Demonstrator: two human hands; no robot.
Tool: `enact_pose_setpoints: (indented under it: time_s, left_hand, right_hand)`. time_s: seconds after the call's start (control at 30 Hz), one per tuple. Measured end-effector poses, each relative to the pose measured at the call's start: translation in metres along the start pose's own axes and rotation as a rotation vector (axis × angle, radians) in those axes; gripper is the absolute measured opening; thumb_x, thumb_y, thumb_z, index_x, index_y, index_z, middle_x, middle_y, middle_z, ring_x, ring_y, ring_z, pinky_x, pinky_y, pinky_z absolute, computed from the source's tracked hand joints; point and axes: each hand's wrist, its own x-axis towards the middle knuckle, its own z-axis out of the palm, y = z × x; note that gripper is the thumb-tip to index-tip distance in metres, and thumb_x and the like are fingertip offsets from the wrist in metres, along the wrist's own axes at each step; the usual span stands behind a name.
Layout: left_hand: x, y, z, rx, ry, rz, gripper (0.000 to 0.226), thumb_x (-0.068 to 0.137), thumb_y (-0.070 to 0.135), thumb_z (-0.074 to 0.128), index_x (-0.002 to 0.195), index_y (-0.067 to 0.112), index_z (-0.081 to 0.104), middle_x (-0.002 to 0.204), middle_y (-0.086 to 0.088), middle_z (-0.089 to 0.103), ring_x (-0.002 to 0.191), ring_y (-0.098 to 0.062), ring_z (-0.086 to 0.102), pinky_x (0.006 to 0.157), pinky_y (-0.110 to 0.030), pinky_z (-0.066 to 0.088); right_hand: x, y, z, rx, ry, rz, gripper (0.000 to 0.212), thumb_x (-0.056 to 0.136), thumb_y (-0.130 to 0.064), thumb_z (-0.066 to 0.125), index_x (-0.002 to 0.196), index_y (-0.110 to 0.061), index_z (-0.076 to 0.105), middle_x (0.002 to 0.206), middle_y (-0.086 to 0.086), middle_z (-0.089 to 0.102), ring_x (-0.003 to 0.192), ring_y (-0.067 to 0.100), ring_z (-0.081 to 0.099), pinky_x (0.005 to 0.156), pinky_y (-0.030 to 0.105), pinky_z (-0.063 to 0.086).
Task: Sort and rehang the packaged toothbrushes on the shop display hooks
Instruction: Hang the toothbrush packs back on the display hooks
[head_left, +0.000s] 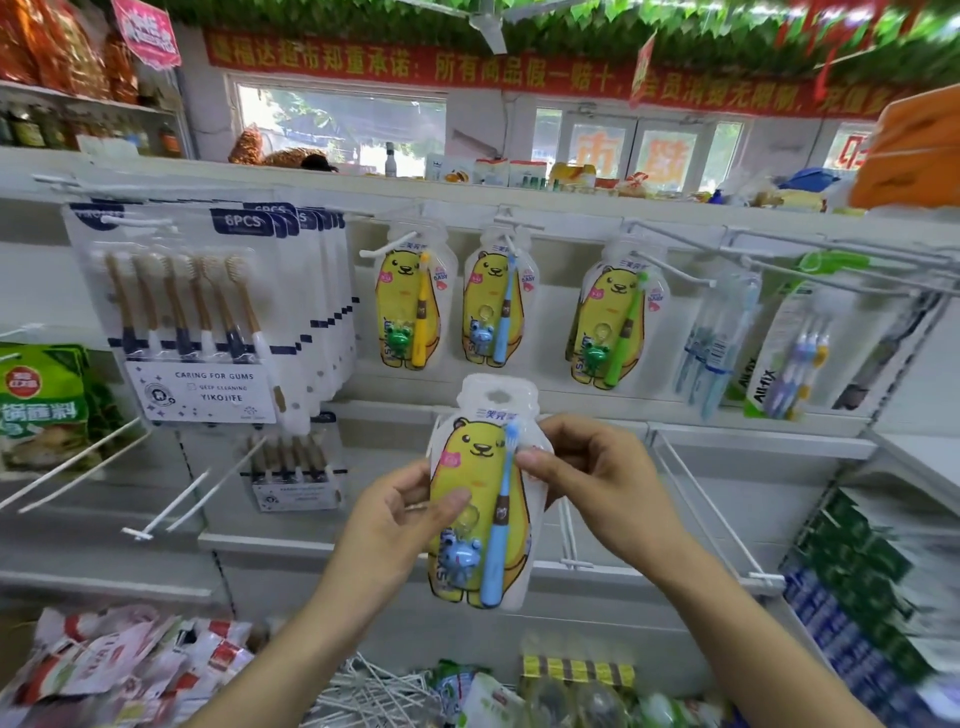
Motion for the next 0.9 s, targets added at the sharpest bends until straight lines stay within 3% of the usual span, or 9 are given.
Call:
enact_pose_setpoints:
  time_s: [0.2,0.33,0.43,0.5,0.9]
  left_hand:
    - [-0.012,-0.010,-0.002,0.042,-0.077,-0.022,0.030,0.075,0.013,0.069,0.104,0.007,0.071,0.098,-0.007,0.078,0.086,-0.017,0.075,0.072,-0.024,0.059]
    - [-0.008,0.003,-0.004,0.043,-0.088,0.026,0.040,0.068,0.006,0.083,0.106,0.009,0.069,0.098,-0.007,0.078,0.082,-0.021,0.075,0.071,-0.024,0.059]
    - [-0.002,0.015,-0.005,0.051,-0.076,0.060,0.044,0.068,-0.001,0.079,0.109,0.005,0.067,0.096,-0.013,0.078,0.080,-0.028,0.075,0.068,-0.033,0.062]
    - [0.003,0.021,-0.005,0.051,-0.066,0.088,0.041,0.071,-0.004,0.076,0.110,0.003,0.066,0.094,-0.014,0.078,0.080,-0.033,0.075,0.068,-0.036,0.063]
    - [0.029,0.031,-0.001,0.024,-0.024,0.120,0.042,0.066,0.005,0.077,0.107,0.006,0.067,0.090,-0.015,0.077,0.074,-0.035,0.074,0.064,-0.038,0.063]
  right_hand:
    - [0.004,-0.014,-0.008,-0.002,0.032,-0.057,0.010,0.093,-0.011,0.065,0.102,-0.010,0.070,0.096,0.007,0.076,0.085,0.030,0.073,0.067,0.034,0.059]
    - [0.012,-0.027,-0.005,0.025,0.054,-0.139,0.009,0.096,-0.009,0.060,0.098,-0.013,0.068,0.091,-0.002,0.075,0.080,0.013,0.071,0.063,0.027,0.055]
    - [0.024,-0.038,-0.006,0.019,0.123,-0.210,0.009,0.098,-0.008,0.060,0.099,-0.011,0.069,0.089,-0.001,0.075,0.078,0.013,0.070,0.062,0.032,0.056]
    - [0.032,-0.046,-0.006,0.042,0.156,-0.230,0.010,0.098,-0.006,0.060,0.100,-0.008,0.070,0.088,0.000,0.075,0.077,0.011,0.071,0.061,0.024,0.055]
    - [0.059,-0.050,-0.007,0.012,0.243,-0.243,0.012,0.098,-0.011,0.061,0.102,-0.012,0.072,0.088,-0.005,0.075,0.082,0.012,0.072,0.067,0.027,0.056]
